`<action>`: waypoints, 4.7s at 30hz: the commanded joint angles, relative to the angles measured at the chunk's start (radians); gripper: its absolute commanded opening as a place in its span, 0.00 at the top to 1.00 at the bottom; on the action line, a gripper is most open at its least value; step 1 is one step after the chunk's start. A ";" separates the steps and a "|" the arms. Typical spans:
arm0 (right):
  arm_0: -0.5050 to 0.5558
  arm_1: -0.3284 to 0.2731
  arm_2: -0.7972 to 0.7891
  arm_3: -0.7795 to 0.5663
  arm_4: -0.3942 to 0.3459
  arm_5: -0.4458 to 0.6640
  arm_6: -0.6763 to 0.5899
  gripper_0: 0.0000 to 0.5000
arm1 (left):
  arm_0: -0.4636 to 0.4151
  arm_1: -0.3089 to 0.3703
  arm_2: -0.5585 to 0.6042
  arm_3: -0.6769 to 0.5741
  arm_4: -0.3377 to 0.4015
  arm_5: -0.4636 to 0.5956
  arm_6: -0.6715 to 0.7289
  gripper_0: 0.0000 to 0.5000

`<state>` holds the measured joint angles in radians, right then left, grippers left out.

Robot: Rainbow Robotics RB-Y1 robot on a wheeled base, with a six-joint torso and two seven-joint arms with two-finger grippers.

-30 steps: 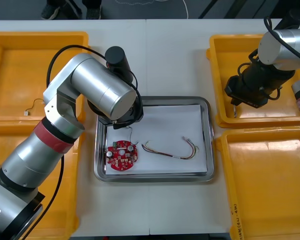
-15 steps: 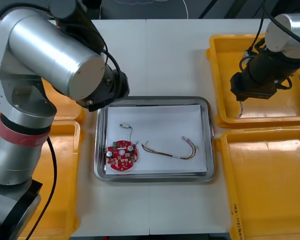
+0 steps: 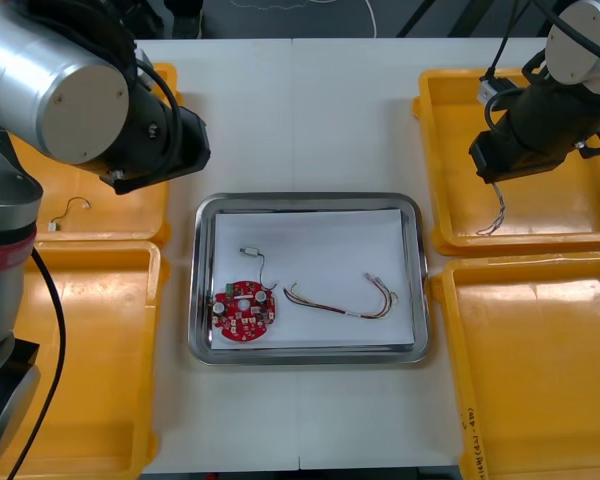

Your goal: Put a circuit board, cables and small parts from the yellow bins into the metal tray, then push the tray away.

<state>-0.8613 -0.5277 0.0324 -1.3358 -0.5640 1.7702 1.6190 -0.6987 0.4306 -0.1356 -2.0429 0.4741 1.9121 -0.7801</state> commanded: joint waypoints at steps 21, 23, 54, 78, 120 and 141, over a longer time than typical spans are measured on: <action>-0.051 -0.063 0.060 -0.227 0.009 0.086 0.424 1.00 | -0.042 0.229 0.309 0.303 0.086 0.008 -0.584 0.00; -0.050 -0.063 0.081 -0.252 0.012 0.092 0.427 1.00 | -0.042 0.241 0.309 0.328 0.086 0.008 -0.587 0.00; -0.051 0.083 0.386 -0.549 -0.093 0.081 0.558 1.00 | -0.145 0.272 0.226 0.805 0.086 -0.170 -0.624 0.00; -0.045 0.160 0.600 -0.382 0.019 -0.046 0.556 1.00 | -0.176 0.298 0.123 1.038 0.130 -0.328 -0.708 0.00; -0.045 0.175 0.658 -0.298 0.053 -0.107 0.553 0.00 | -0.070 0.303 0.123 1.046 0.172 -0.400 -0.751 0.00; -0.067 0.107 0.417 -0.448 -0.077 0.135 0.545 0.00 | -0.073 0.297 0.123 1.046 0.175 -0.395 -0.748 1.00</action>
<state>-0.8780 -0.3809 0.5316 -1.7183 -0.6057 1.8756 2.1673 -0.7835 0.6888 -0.0007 -0.9873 0.6391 1.5258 -1.4505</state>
